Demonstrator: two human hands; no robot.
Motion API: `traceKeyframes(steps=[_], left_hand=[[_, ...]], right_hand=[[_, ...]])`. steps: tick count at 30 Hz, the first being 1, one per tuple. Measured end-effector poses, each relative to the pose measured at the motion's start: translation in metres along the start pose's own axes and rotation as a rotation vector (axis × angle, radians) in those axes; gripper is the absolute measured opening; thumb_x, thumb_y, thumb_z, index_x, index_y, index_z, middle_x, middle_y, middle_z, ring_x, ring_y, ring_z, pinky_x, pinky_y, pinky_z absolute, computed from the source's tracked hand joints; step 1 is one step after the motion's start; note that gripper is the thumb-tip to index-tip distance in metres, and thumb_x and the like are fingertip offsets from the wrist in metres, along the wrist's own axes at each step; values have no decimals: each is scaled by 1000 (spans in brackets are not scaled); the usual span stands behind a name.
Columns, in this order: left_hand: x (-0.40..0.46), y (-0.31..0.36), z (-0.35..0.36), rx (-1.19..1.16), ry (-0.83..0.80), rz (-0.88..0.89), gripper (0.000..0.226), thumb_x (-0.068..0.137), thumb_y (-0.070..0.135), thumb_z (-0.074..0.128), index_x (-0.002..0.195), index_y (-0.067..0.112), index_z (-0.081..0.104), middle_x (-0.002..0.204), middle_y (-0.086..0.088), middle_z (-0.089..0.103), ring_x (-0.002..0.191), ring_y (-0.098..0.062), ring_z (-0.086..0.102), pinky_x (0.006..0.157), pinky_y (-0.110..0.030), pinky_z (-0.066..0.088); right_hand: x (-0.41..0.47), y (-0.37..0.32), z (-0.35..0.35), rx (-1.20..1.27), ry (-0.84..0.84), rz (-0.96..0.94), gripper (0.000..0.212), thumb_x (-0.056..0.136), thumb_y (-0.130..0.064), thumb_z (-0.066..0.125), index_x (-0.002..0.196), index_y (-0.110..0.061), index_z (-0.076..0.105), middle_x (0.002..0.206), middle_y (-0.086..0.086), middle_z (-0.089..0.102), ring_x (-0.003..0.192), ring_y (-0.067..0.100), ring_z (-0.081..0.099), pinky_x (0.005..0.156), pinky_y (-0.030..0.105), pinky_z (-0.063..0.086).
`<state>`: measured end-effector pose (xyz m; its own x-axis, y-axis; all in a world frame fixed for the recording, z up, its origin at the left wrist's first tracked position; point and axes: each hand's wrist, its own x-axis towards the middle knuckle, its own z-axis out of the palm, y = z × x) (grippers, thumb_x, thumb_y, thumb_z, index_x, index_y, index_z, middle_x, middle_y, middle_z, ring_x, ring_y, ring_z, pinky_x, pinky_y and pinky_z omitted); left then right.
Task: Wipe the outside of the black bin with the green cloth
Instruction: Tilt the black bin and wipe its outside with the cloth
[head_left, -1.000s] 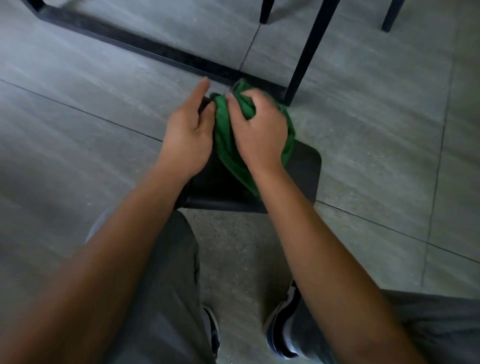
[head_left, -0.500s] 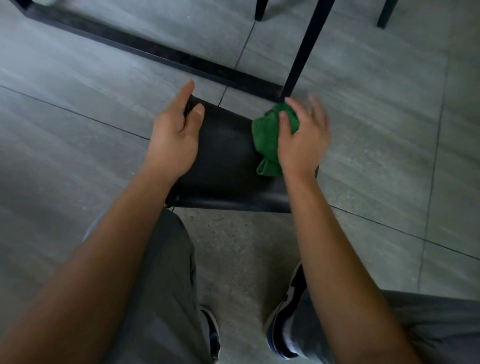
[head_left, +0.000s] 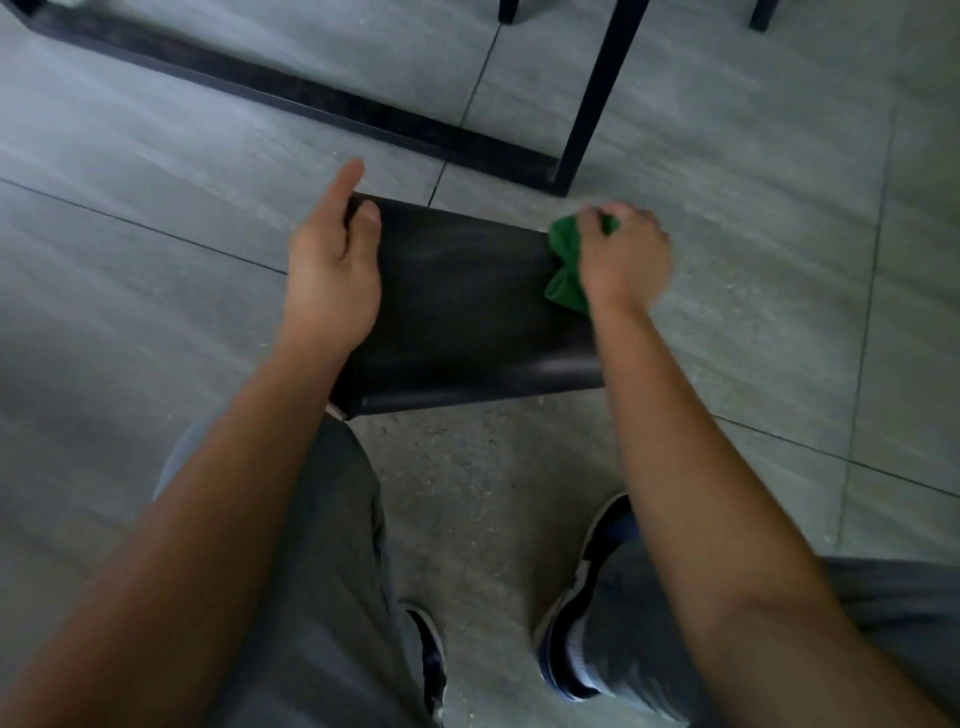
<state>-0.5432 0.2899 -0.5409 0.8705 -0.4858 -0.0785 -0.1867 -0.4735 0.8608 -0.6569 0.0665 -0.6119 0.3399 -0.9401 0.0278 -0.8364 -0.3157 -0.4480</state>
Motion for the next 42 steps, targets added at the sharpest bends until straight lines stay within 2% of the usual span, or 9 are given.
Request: traceKeyframes(steps=[2,7,10,14,18,26,31,38,42], left_hand=[[0,4,4,-14,-20,12,48,111,23,38,158,14,34,145,8,47,112,27,39,90,10,27],[3,-5,2,-25,27,-16,46,110,18,40,155,11,38,109,18,61,86,25,56,80,1,43],[-7,-11,-6,12,37,-21,47,110,26,41,157,18,37,140,8,55,121,11,48,93,6,33],[-10,-8,-8,-14,26,-49,47,110,24,40,157,21,35,112,28,50,84,36,46,73,13,30],[-1,-8,-7,-19,15,-41,47,110,26,41,157,22,37,122,21,47,89,32,43,77,13,28],[1,5,13,-37,34,10,45,111,21,40,155,17,38,81,18,50,63,17,54,61,-2,42],[2,-2,12,-52,17,52,46,110,19,39,155,15,40,85,9,65,70,-9,64,65,-24,53],[-11,3,4,-7,35,-49,46,111,21,38,157,17,36,86,25,45,66,33,47,65,9,34],[-8,6,3,-7,34,-64,46,111,22,38,157,19,36,80,21,42,60,30,47,59,6,35]], right_hand=[[-26,-8,-2,30,126,24,38,100,-50,50,116,-25,74,116,2,70,107,25,64,87,37,45],[-102,-88,2,266,81,-546,36,98,-54,55,111,-26,75,113,-4,70,106,18,62,86,33,41],[-41,-35,6,92,97,-270,40,99,-58,52,117,-30,73,118,-2,70,107,20,63,86,32,42],[2,23,9,59,4,94,43,100,-56,52,124,-24,68,135,11,58,121,35,54,97,39,41],[4,32,7,80,12,164,47,101,-57,50,125,-20,67,130,14,61,117,36,57,95,39,44],[-77,-34,1,151,188,-196,34,100,-50,57,117,-25,71,121,6,65,108,27,59,89,39,43],[-114,-84,-3,286,173,-583,31,100,-44,62,120,-24,73,120,6,66,108,26,61,87,38,44],[-10,18,-1,51,42,16,33,100,-45,59,126,-26,66,127,11,61,113,31,59,89,38,47],[-4,28,-22,247,19,135,32,93,-48,68,119,-28,67,116,1,66,103,21,65,71,25,42]])
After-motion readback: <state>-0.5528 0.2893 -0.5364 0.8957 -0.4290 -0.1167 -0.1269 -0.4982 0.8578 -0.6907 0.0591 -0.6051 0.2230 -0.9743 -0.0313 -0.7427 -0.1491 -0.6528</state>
